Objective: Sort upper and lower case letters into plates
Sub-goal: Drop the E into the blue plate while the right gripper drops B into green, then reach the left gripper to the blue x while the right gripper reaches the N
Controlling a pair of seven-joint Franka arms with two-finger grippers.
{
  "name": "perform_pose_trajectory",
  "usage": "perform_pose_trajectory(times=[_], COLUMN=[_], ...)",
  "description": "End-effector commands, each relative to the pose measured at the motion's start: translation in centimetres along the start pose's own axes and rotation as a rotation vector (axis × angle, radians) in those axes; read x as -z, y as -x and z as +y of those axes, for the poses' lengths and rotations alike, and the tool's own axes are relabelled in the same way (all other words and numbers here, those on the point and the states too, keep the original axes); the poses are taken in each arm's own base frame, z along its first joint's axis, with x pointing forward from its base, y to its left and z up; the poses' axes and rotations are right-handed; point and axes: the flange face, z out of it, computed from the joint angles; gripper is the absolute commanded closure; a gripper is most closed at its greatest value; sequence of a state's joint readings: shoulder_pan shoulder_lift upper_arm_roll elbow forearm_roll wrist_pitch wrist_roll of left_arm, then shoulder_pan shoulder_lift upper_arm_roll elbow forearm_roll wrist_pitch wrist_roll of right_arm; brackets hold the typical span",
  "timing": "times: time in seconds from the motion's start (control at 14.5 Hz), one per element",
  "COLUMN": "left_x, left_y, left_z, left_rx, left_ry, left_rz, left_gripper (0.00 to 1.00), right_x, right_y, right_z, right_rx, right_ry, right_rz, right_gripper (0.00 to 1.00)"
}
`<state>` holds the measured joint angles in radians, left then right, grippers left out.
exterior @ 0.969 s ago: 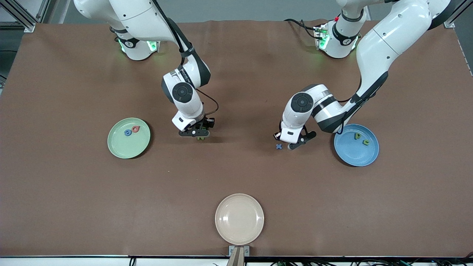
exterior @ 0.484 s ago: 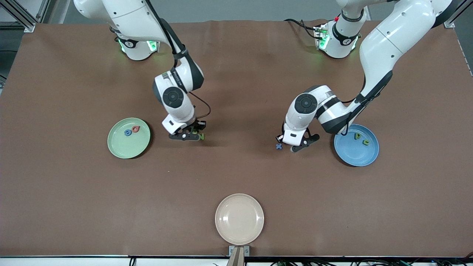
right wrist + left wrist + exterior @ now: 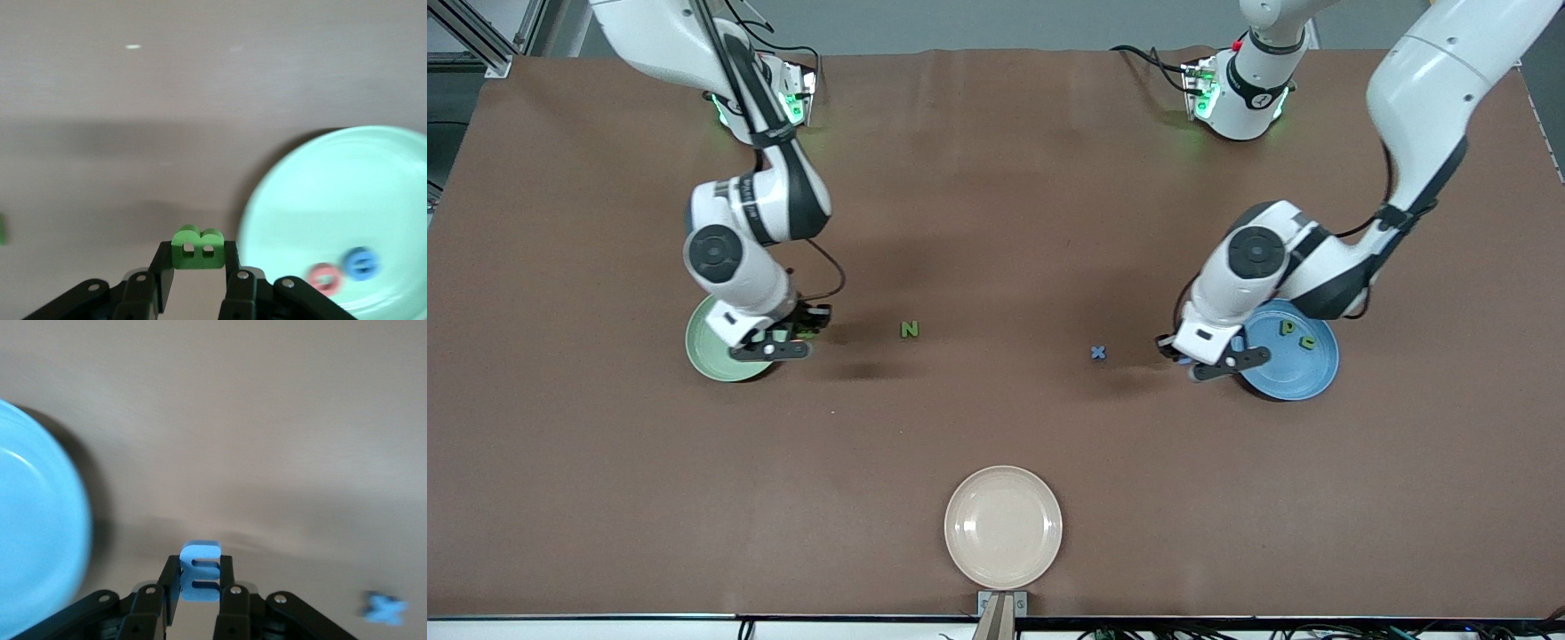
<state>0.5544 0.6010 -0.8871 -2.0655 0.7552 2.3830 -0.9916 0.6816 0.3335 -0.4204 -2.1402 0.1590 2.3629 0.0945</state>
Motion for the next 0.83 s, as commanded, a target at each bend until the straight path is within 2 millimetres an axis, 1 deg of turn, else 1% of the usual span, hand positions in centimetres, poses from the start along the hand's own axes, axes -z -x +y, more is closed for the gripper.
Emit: perform_pose_trajectory(times=[0.0,0.14,0.28,0.35,0.42,0.62,0.69,0.76], left_x=[-0.3,-0.5,-0.9,-1.1,-1.4,-2.2,-2.6,-3.0], left_y=[-0.4,-1.3,-2.4,-2.8,-3.2,-4.0,-4.1,-4.2], left_z=[-4.7,-7.1,-10.2,-11.2,-12.3,-14.7,-15.2,-15.5], left_rx=[-0.113,-0.167,-0.217,-0.232,-0.24,-0.269,-0.274,-0.275], left_ry=[-0.029,-0.039,-0.065,-0.069,-0.064,-0.051,-0.051,-0.047], left_rz=[-0.009,-0.006,0.011,0.013,0.007,-0.009,-0.016,-0.021], left_gripper=[0.92,0.92,0.92,0.92,0.92,0.92,0.91,0.91], right_x=[0.0,-1.4,-3.4,-3.8,-4.1,-4.5,-4.5,-4.6], right_y=[0.9,1.6,2.7,3.0,3.1,3.5,3.6,3.6], right_z=[4.0,6.1,7.8,8.6,8.5,8.4,7.8,7.7], right_rx=[0.063,0.065,0.068,0.07,0.072,0.071,0.082,0.077], right_ry=[0.009,0.013,0.027,0.028,0.028,0.026,0.026,0.023], right_rz=[0.008,0.017,0.051,0.059,0.056,0.044,0.041,0.035], right_gripper=[1.0,1.0,1.0,1.0,1.0,1.0,1.0,0.99])
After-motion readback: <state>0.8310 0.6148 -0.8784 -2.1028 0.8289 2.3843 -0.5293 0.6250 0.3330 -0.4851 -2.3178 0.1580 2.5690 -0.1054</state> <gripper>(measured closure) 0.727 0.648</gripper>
